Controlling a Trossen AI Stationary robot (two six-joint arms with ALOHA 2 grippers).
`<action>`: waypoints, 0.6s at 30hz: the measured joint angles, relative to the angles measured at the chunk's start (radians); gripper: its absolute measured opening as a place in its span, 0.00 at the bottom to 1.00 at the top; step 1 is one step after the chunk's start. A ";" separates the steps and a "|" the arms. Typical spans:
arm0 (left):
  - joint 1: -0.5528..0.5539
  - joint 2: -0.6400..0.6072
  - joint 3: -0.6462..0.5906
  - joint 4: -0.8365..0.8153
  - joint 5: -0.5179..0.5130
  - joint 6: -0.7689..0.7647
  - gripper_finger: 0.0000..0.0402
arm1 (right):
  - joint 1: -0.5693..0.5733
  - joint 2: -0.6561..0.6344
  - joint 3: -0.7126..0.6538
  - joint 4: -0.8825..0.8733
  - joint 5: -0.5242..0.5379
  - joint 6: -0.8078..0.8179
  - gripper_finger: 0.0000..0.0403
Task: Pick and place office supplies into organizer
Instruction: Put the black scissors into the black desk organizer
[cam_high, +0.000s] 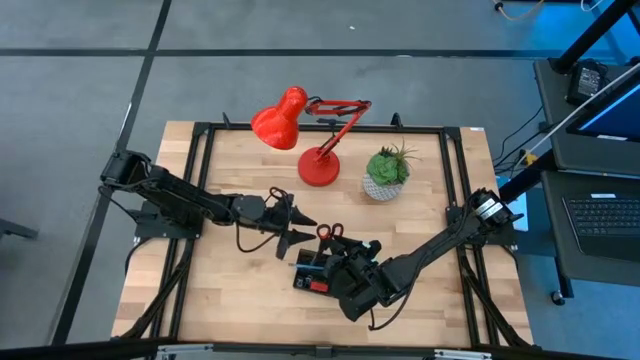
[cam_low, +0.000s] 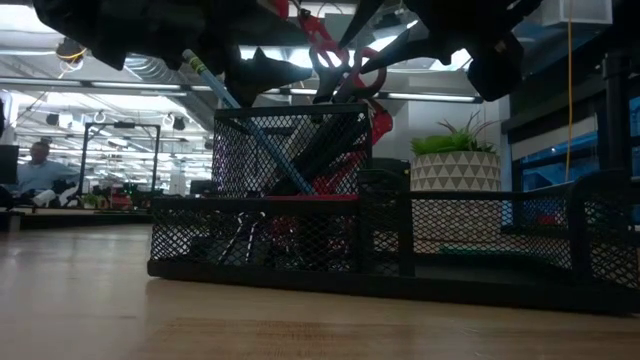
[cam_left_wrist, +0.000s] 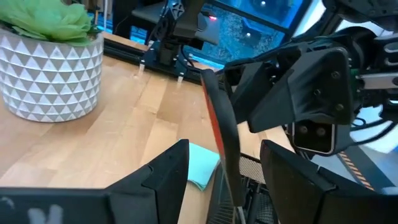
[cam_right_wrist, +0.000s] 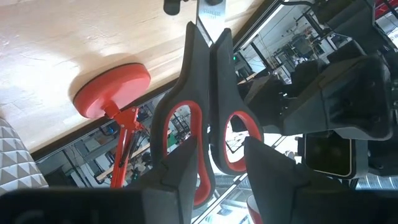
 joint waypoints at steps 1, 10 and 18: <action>0.000 0.000 0.002 -0.001 -0.007 0.000 0.48 | 0.000 0.000 0.000 0.000 0.000 0.000 0.33; 0.000 0.058 0.085 -0.024 0.003 0.025 0.48 | 0.000 0.000 0.000 0.006 0.000 0.002 0.33; 0.000 0.094 0.103 -0.036 0.001 0.001 0.43 | 0.000 0.000 0.000 0.012 0.000 0.003 0.33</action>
